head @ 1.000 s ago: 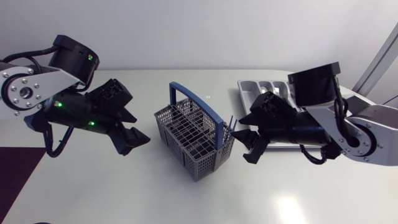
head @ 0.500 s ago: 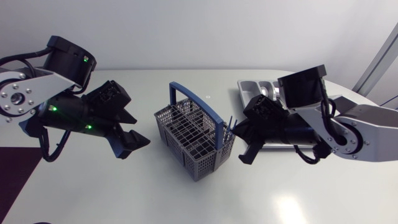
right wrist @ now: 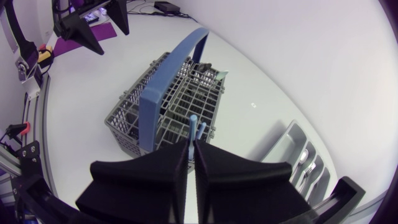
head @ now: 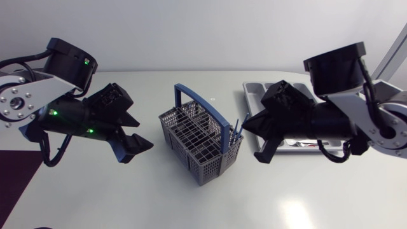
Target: Unload the cutlery basket into the drawer organizer.
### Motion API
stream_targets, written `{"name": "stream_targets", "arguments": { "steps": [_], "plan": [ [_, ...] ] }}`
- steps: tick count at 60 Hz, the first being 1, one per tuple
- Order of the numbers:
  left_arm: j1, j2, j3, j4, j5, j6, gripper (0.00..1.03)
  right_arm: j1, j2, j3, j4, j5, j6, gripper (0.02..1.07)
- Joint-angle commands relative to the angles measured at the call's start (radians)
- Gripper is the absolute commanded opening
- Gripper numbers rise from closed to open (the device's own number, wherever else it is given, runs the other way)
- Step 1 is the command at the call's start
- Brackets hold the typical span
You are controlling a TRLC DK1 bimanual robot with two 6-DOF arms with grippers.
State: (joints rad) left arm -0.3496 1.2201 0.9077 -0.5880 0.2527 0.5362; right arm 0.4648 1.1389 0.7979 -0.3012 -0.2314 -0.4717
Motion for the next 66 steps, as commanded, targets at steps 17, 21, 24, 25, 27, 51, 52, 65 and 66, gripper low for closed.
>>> {"name": "stream_targets", "arguments": {
  "steps": [17,21,24,25,27,51,52,65,66],
  "plan": [
    [-0.005,-0.036,-0.035,0.005,0.013,0.027,0.98,-0.129,-0.084,0.304,-0.302,-0.123,-0.019,0.08],
    [-0.005,-0.039,-0.038,0.005,0.017,0.028,0.98,-0.186,-0.067,0.356,-0.349,-0.163,-0.031,0.08],
    [-0.005,-0.041,-0.039,0.005,0.019,0.03,0.98,-0.216,-0.05,0.388,-0.38,-0.178,-0.045,0.08],
    [-0.005,-0.041,-0.039,0.005,0.019,0.03,0.98,-0.23,-0.042,0.403,-0.392,-0.187,-0.05,0.08],
    [-0.005,-0.041,-0.039,0.005,0.019,0.03,0.98,-0.253,-0.021,0.429,-0.42,-0.198,-0.058,0.08],
    [-0.002,-0.041,-0.047,0.007,0.022,0.047,0.98,-0.437,0.355,0.63,-0.543,-0.233,-0.093,0.08],
    [-0.002,-0.041,-0.047,0.007,0.022,0.048,0.98,-0.442,0.372,0.638,-0.543,-0.233,-0.091,0.08],
    [0.0,-0.037,-0.05,0.008,0.025,0.053,0.98,-0.483,0.568,0.716,-0.546,-0.209,-0.087,0.08],
    [0.0,-0.037,-0.052,0.01,0.025,0.053,0.98,-0.483,0.582,0.721,-0.546,-0.206,-0.087,0.08]
  ]
}}
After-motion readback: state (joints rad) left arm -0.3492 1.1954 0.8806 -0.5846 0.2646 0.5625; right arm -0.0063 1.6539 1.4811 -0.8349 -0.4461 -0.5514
